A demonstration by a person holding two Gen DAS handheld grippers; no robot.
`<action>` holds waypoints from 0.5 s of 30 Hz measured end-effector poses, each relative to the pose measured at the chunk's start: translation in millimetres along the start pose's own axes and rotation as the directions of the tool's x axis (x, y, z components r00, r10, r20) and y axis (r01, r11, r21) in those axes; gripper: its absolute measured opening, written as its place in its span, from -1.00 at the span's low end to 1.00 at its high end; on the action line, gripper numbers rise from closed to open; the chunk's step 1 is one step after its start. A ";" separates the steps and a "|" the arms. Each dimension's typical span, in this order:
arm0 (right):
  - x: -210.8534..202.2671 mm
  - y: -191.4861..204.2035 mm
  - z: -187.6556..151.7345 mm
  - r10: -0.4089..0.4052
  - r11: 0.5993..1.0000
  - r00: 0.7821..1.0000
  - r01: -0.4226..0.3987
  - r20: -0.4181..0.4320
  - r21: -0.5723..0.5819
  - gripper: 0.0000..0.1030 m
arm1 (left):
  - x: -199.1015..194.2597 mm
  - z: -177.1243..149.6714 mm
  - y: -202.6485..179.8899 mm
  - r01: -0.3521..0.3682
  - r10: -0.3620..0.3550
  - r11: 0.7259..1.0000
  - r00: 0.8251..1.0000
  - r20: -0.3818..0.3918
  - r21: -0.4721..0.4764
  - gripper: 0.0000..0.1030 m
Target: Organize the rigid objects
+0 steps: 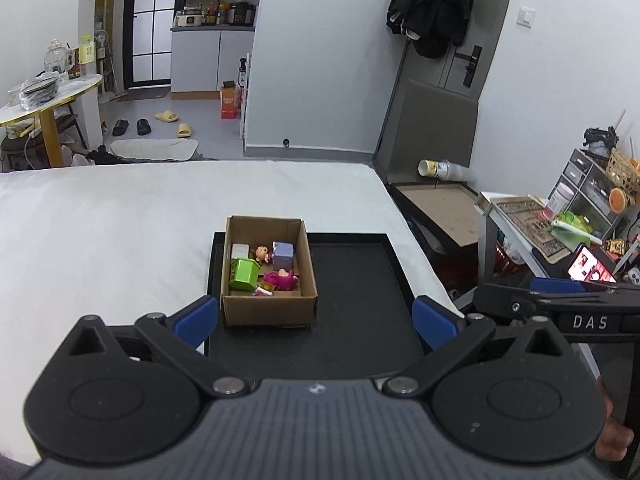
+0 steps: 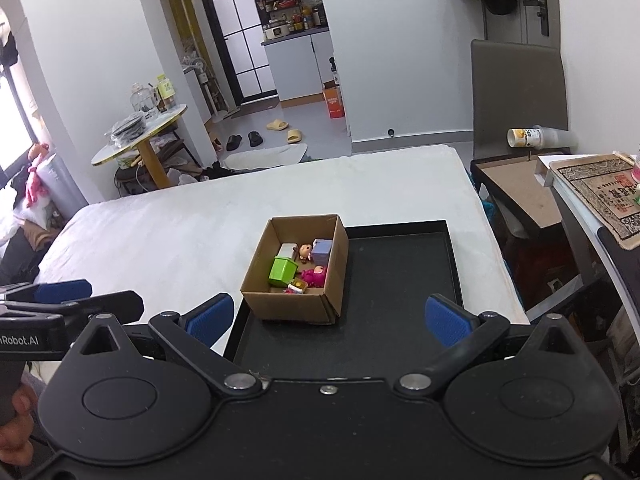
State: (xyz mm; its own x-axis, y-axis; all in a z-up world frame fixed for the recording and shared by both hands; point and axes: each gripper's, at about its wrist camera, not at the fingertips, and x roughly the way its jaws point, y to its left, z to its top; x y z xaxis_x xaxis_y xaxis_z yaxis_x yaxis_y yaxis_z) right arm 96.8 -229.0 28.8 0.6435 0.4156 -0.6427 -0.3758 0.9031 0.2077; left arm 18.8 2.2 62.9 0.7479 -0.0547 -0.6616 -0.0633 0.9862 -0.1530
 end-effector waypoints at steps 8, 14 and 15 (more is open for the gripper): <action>2.2 1.3 -5.0 0.003 1.000 1.000 -0.003 -0.004 -0.001 1.00 | -1.2 -4.4 -3.8 -0.019 0.019 0.999 1.000 0.004 0.026 1.00; -0.8 1.5 -6.8 -0.006 1.000 1.000 0.006 0.001 0.000 1.00 | -2.2 -4.8 0.9 -0.018 0.018 1.000 1.000 0.003 0.009 1.00; -1.0 1.9 -7.0 -0.008 1.000 1.000 0.008 0.002 -0.002 1.00 | -1.2 -4.5 0.0 -0.020 0.020 1.000 1.000 0.002 0.008 1.00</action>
State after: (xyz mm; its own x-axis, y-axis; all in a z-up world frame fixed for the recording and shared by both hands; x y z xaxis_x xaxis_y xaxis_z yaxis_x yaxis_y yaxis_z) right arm 90.8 -228.5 24.7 0.6476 0.4085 -0.6432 -0.3719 0.9062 0.2011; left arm 14.9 1.6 60.4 0.7480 -0.0350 -0.6627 -0.0723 0.9884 -0.1338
